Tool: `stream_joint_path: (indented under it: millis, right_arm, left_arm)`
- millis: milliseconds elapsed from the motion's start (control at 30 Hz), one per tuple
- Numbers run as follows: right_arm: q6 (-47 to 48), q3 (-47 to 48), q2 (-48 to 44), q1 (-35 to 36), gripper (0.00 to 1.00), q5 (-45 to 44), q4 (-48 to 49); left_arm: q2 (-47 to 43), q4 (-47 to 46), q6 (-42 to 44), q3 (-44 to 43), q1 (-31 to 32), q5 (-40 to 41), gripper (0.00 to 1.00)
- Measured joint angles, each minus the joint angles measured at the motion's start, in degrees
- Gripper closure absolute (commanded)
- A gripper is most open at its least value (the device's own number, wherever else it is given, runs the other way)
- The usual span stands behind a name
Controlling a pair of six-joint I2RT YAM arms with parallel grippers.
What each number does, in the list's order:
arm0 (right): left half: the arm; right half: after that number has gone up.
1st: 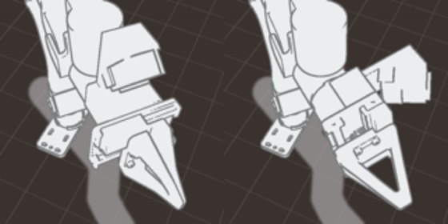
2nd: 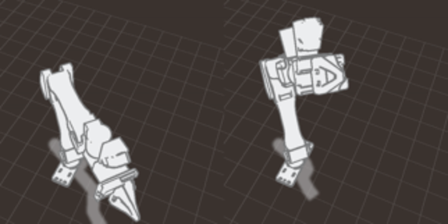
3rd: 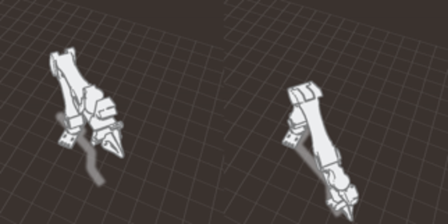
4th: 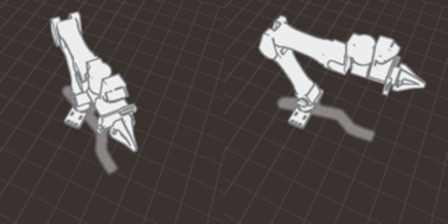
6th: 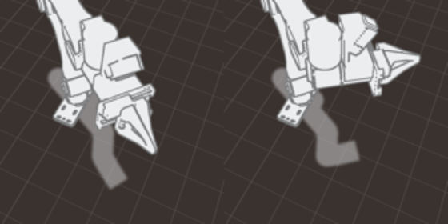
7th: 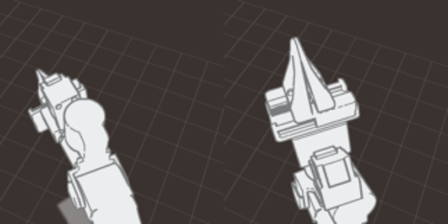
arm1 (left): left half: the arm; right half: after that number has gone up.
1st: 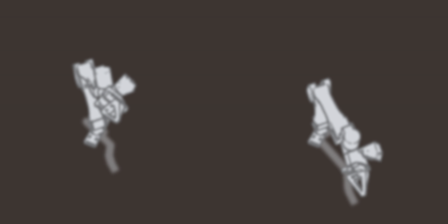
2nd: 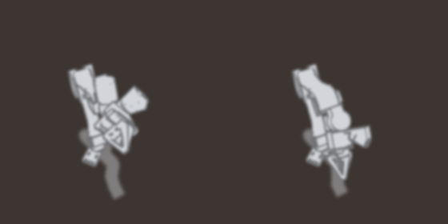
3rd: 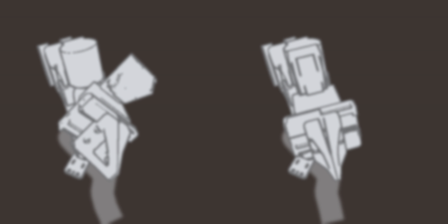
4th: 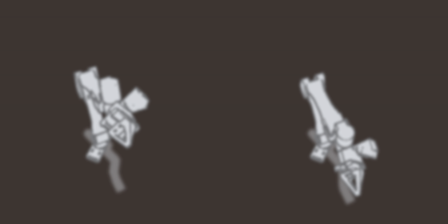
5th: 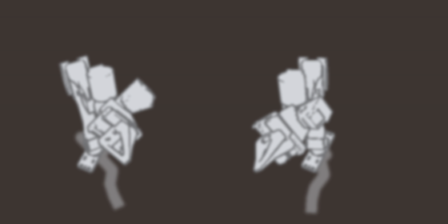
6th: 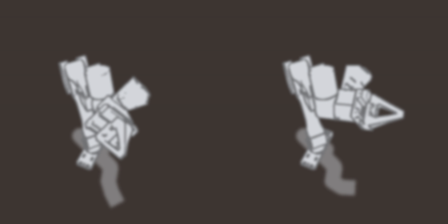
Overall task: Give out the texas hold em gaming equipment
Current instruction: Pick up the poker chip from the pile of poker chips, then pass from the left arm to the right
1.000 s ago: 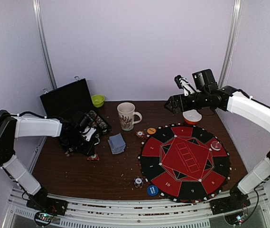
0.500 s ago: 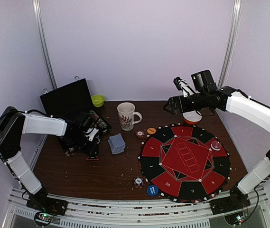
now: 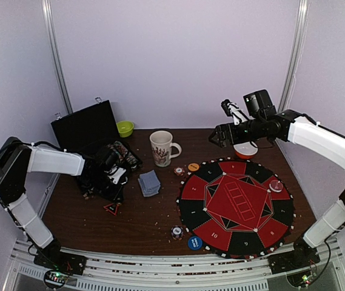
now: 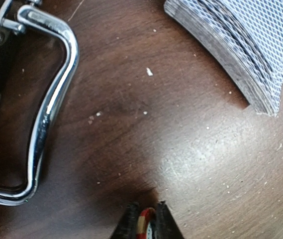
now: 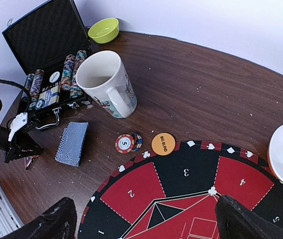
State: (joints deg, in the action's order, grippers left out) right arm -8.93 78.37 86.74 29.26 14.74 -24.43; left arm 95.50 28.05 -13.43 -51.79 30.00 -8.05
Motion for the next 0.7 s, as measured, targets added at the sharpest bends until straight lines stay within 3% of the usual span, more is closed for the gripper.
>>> stream_joint_path:
  millis: [467,700]
  right_arm:
    - [0.15,0.26,-0.07,0.0,0.0,-0.02,-1.16]
    - [0.09,-1.81,-2.21,1.22,0.05,9.33,4.72]
  left_arm:
    - [-5.01,1.2,0.02,-2.6,0.0,-2.4,1.0]
    - [-14.51,-4.59,-0.94,-6.03,0.57,-7.82,1.0]
